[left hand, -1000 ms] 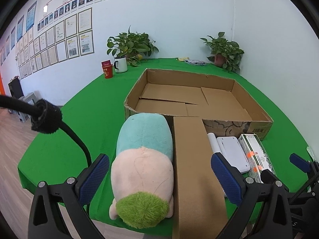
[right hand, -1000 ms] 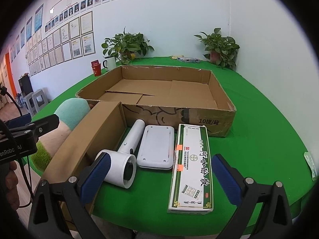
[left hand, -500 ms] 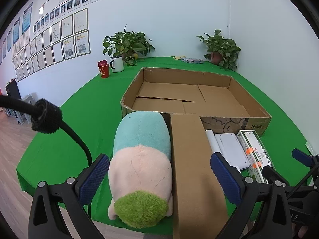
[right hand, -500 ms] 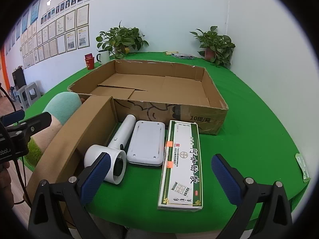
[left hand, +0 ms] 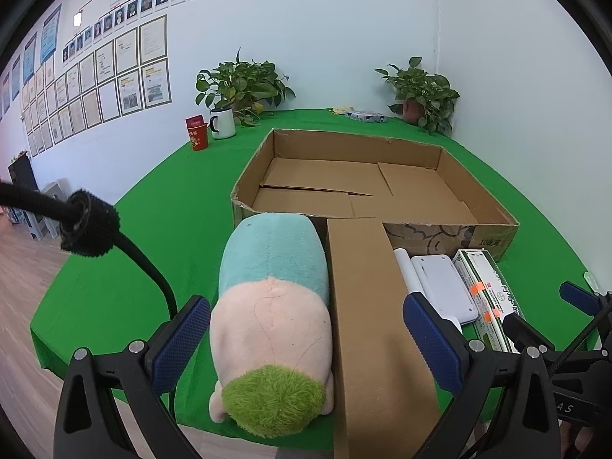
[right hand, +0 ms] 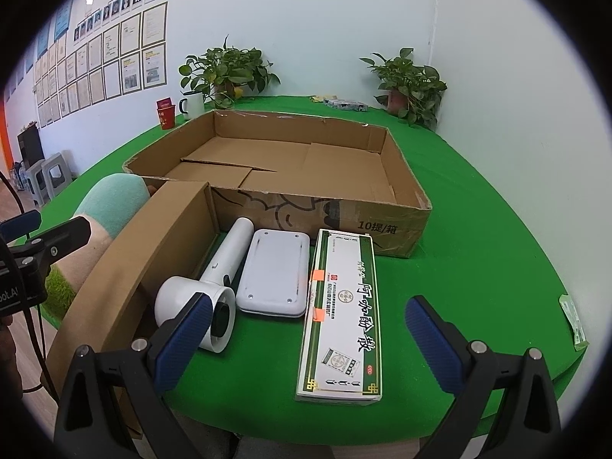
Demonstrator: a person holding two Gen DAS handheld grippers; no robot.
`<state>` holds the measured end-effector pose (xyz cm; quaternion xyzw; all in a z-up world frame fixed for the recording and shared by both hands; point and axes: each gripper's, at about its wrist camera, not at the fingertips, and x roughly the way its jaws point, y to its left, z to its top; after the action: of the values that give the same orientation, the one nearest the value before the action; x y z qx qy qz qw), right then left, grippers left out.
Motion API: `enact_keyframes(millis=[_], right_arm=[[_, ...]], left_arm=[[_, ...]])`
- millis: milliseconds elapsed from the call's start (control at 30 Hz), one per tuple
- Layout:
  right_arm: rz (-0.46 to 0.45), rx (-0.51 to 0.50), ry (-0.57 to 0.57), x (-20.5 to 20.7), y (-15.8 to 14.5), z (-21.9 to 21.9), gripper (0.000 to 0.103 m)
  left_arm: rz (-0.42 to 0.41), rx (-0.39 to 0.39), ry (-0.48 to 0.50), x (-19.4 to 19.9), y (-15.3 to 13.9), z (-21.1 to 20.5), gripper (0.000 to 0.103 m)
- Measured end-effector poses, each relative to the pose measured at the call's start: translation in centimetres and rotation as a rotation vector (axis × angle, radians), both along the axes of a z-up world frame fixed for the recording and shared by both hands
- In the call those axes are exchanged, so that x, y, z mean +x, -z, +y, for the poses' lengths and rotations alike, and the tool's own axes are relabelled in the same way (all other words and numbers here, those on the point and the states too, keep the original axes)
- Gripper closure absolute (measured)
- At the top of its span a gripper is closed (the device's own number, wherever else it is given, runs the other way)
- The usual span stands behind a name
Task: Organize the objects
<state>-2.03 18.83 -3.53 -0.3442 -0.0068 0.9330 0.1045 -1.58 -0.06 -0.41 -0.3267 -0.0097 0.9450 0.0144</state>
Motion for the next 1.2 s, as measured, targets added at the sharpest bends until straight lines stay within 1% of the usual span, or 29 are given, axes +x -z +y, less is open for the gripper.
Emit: enact_keyframes(millis=[233, 467, 667, 867, 967, 1033, 1133, 1200], right_arm=[[-0.008, 0.015, 0.002, -0.2, 0.0, -0.5, 0.002], [0.003, 0.017, 0.004, -0.2, -0.2, -0.6, 0.002], [0.037, 0.079, 0.013, 0.3, -0.7, -1.0, 0.002], [0.039, 0.088, 0.005, 0.2, -0.9, -1.2, 0.002], [0.050, 0.085, -0.018, 0.2, -0.9, -1.5, 0.002], [0.066, 0.084, -0.051, 0.2, -1.2, -2.0, 0.002], [0.135, 0.072, -0.143, 0.8, -2.3, -3.4, 0.002], [0.199, 0.037, -0.238, 1.2, -3.3, -4.7, 0.002]], left_arm=[[-0.006, 0.016, -0.002, -0.1, 0.1, -0.5, 0.003], [-0.002, 0.016, 0.008, 0.2, -0.1, -0.4, 0.003], [0.014, 0.022, 0.021, 0.3, -0.3, -0.2, 0.003], [0.008, 0.034, 0.019, 0.4, -0.4, -0.6, 0.003], [0.009, 0.028, 0.015, 0.5, -0.6, -1.7, 0.003], [0.013, 0.025, -0.007, 0.7, -0.8, -3.4, 0.003], [0.001, 0.050, -0.048, 1.1, -0.9, -6.1, 0.003], [-0.019, 0.075, -0.067, 1.0, -0.6, -7.4, 0.003]])
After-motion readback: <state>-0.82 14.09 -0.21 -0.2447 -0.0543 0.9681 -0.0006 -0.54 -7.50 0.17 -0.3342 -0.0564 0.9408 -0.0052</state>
